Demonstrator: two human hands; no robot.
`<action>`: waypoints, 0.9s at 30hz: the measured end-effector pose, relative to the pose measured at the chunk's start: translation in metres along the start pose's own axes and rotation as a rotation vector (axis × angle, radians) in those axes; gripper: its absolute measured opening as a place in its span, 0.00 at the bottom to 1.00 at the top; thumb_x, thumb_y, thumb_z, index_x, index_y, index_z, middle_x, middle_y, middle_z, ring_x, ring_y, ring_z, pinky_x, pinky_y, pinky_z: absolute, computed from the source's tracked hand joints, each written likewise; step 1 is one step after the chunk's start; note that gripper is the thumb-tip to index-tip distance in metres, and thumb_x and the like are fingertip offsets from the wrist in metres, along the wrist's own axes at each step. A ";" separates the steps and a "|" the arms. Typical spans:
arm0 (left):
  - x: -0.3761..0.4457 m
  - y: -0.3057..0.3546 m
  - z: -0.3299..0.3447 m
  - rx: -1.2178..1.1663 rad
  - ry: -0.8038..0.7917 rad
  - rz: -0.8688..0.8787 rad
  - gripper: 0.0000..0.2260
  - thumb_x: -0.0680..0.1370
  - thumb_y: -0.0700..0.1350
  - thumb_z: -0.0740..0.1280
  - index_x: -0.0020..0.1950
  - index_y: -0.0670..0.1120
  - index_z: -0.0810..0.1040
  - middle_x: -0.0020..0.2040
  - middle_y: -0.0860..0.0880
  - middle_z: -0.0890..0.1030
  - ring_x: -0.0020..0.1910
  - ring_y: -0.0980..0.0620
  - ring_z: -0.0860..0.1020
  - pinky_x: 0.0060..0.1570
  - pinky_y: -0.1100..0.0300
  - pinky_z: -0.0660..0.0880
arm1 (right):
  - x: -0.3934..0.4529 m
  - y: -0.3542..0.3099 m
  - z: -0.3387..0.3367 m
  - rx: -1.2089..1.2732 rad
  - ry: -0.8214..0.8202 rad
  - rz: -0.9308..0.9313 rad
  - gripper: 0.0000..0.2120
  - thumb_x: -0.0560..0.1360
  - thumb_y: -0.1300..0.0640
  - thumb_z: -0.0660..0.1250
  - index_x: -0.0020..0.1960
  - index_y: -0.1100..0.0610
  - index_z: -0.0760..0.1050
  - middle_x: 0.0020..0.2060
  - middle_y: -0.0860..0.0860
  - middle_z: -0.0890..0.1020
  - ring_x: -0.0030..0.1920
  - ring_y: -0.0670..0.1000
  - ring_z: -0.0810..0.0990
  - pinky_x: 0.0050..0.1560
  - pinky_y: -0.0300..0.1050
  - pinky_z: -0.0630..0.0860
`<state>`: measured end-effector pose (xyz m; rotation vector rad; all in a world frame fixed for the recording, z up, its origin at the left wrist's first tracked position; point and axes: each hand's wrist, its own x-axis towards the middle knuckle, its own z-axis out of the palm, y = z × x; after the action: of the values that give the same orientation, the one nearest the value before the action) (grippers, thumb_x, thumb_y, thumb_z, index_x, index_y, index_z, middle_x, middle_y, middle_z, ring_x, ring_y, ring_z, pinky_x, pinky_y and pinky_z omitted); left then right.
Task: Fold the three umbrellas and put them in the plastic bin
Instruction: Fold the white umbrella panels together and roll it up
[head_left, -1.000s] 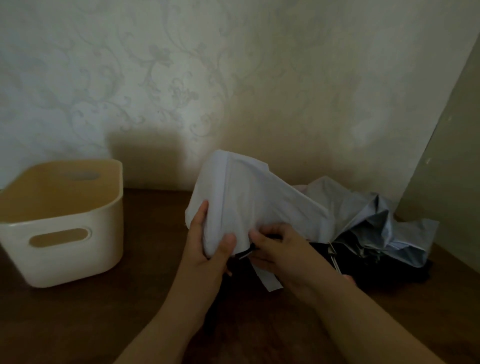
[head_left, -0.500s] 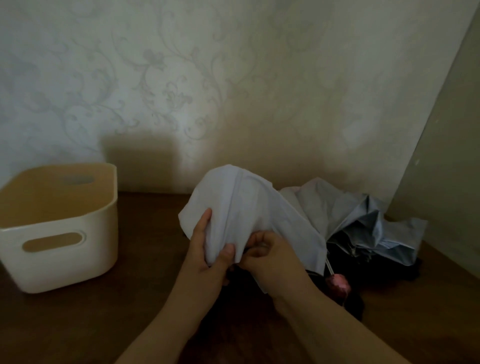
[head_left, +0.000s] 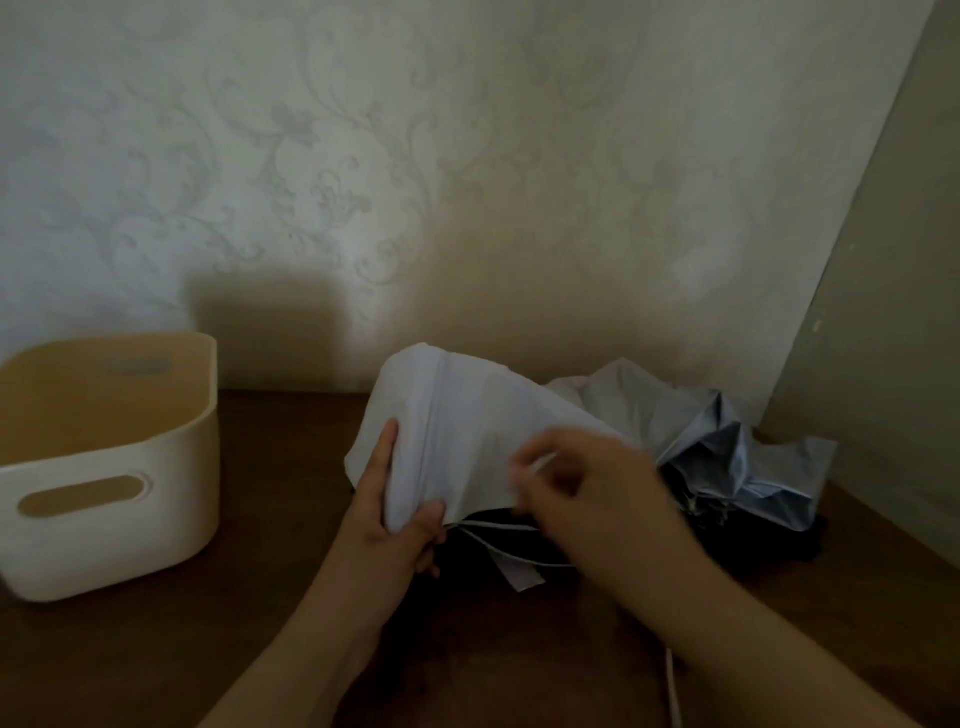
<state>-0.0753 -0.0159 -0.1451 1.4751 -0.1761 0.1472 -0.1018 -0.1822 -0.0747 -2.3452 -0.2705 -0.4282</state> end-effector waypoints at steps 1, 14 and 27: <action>0.000 0.000 -0.001 0.001 0.013 0.012 0.32 0.77 0.43 0.66 0.62 0.76 0.55 0.64 0.49 0.67 0.39 0.50 0.78 0.32 0.63 0.76 | 0.004 0.005 -0.012 -0.062 0.136 -0.037 0.06 0.75 0.50 0.66 0.52 0.45 0.72 0.39 0.43 0.78 0.37 0.39 0.77 0.35 0.32 0.73; 0.001 0.007 -0.006 -0.041 0.031 0.078 0.32 0.77 0.44 0.65 0.58 0.81 0.56 0.69 0.52 0.64 0.38 0.51 0.76 0.32 0.63 0.76 | 0.042 0.055 -0.061 0.307 -0.376 0.232 0.11 0.70 0.49 0.66 0.47 0.55 0.78 0.45 0.48 0.82 0.45 0.42 0.81 0.44 0.34 0.77; -0.002 0.011 -0.005 -0.133 0.022 0.108 0.30 0.76 0.42 0.66 0.61 0.75 0.59 0.61 0.50 0.73 0.30 0.56 0.74 0.32 0.62 0.76 | 0.041 0.066 -0.105 0.566 -0.224 0.188 0.09 0.59 0.56 0.78 0.36 0.54 0.79 0.27 0.53 0.79 0.28 0.51 0.78 0.33 0.41 0.76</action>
<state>-0.0791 -0.0098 -0.1351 1.3312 -0.2438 0.2346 -0.0675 -0.2998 -0.0286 -1.8349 -0.2357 0.0114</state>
